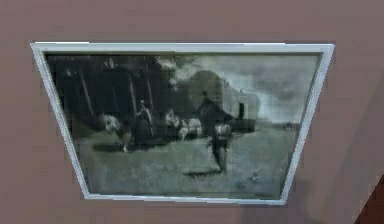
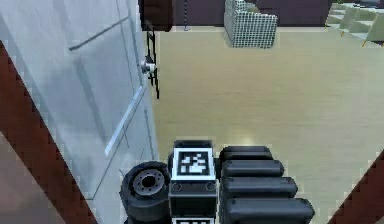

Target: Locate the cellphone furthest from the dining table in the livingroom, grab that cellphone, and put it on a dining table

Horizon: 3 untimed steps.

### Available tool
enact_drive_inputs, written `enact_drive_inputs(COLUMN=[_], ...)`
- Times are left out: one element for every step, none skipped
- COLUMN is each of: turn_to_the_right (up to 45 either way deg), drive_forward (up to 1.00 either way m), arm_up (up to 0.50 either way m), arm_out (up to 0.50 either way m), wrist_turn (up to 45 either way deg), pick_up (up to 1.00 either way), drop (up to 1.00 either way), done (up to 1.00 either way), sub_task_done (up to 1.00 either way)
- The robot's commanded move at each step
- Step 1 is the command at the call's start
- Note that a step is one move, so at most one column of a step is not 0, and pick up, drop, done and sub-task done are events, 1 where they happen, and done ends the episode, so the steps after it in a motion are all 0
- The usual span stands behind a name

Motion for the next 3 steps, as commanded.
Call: enact_drive_inputs(turn_to_the_right=[-45.0, -45.0, -6.0], drive_forward=[0.00, 0.00, 0.00], arm_up=[0.00, 0.00, 0.00], arm_out=[0.00, 0.00, 0.00], wrist_turn=[0.0, 0.0, 0.0], pick_up=[0.00, 0.00, 0.00], drop=[0.00, 0.00, 0.00], done=[0.00, 0.00, 0.00], sub_task_done=[0.00, 0.00, 0.00])
